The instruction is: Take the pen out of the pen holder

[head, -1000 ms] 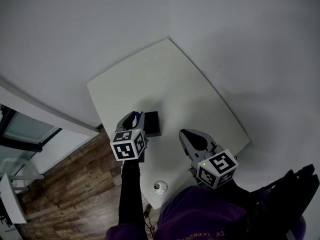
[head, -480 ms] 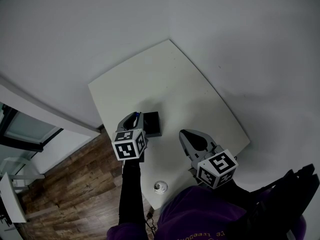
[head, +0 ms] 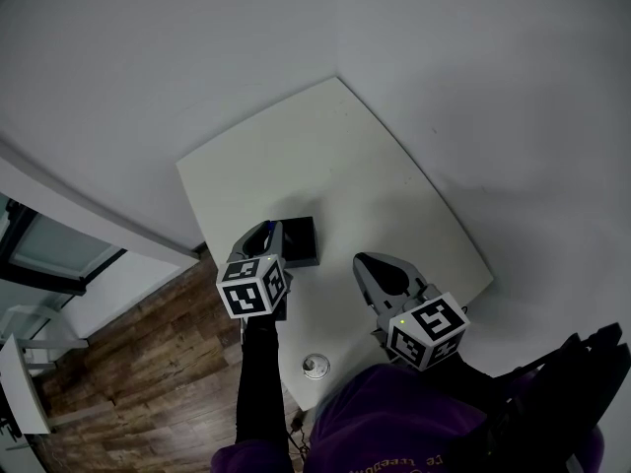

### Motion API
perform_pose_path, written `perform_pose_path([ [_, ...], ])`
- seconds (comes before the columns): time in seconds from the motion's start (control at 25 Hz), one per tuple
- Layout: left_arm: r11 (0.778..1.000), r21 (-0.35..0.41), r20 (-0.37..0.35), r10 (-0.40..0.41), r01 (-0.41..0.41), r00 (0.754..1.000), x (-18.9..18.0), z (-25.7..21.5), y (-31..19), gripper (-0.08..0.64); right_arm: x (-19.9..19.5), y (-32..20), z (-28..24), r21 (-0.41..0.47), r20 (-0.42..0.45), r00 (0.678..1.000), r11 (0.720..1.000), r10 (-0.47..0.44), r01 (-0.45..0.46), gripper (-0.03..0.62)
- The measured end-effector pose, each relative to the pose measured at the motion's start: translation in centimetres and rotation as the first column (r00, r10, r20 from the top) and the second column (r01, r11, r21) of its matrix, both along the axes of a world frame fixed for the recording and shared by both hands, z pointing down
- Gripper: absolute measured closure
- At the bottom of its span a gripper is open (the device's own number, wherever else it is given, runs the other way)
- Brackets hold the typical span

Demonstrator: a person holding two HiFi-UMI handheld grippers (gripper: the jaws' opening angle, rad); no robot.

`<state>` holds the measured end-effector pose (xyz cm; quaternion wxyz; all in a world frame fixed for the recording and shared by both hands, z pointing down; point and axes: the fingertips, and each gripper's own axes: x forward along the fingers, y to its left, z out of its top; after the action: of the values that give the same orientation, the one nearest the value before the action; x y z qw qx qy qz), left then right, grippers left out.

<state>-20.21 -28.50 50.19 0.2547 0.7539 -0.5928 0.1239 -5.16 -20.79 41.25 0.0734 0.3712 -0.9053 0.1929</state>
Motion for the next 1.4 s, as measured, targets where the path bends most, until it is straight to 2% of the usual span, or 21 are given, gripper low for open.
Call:
perform_pose_path([
  [0.56,0.998,0.026,-0.047,-0.059,0.060,0.997,-0.9,-1.4,0.8,0.488,-0.2,0.2,-0.5,0.015,-0.001,1.000,1.000,-0.019,0.019,0.581],
  [0.88,0.990,0.074,-0.108,-0.109,0.118,0.988,-1.8,-3.1,1.4,0.488,-0.2,0.1,-0.5,0.021,-0.006,1.000,0.999,-0.026,0.026,0.581],
  [1.4,0.979,0.135,-0.152,-0.133,0.154,0.979,-2.2,-5.9,2.2,0.489,-0.1,0.4,-1.0,0.034,-0.010,1.000,0.999,-0.028,0.028,0.581],
])
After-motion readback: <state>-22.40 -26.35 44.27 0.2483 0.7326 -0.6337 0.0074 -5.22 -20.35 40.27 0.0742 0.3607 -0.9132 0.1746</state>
